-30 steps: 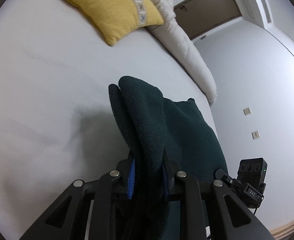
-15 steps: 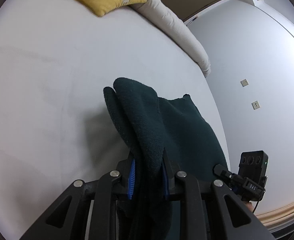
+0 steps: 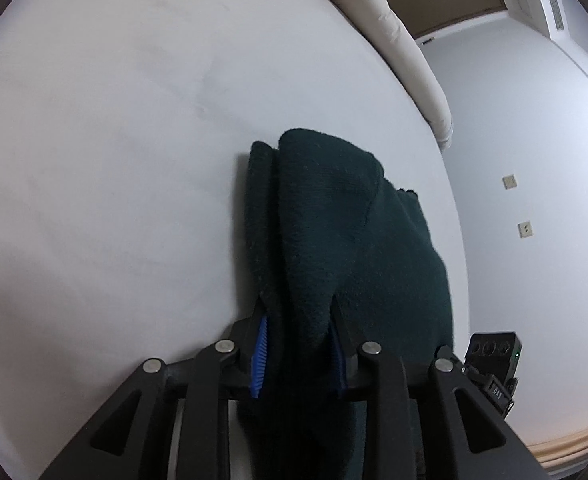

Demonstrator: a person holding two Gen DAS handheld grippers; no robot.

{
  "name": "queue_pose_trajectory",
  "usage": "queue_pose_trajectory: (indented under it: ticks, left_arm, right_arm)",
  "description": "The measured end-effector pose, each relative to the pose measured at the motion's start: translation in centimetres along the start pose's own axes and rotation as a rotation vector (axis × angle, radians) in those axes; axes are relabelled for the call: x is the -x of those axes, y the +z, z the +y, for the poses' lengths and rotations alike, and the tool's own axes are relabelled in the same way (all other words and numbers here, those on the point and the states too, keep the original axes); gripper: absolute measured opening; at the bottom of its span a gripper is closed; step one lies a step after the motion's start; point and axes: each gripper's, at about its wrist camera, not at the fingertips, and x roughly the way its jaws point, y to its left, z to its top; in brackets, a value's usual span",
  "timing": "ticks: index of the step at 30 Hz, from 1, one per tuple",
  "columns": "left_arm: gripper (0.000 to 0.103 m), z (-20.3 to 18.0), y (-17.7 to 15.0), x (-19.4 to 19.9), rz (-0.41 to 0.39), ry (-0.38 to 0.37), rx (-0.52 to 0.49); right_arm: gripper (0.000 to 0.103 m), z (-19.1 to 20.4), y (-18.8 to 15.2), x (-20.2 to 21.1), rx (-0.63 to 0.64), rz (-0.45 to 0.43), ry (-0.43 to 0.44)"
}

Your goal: Fold small clothes

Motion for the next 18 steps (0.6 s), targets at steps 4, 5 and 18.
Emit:
queue_pose_trajectory:
  ticks: [4, 5, 18]
  left_arm:
    - [0.034, -0.5, -0.4, 2.0, -0.054, 0.037, -0.008]
    - [0.034, -1.0, -0.6, 2.8, -0.082, 0.054, -0.021]
    - [0.043, -6.9, -4.4, 1.0, -0.062, 0.042, -0.244]
  right_arm:
    - [0.046, 1.0, 0.2, 1.7, -0.004, -0.054, -0.066]
    - [0.047, 1.3, 0.4, 2.4, -0.001, -0.076, -0.085]
    - [0.047, 5.8, 0.6, 2.9, 0.074, -0.026, 0.058]
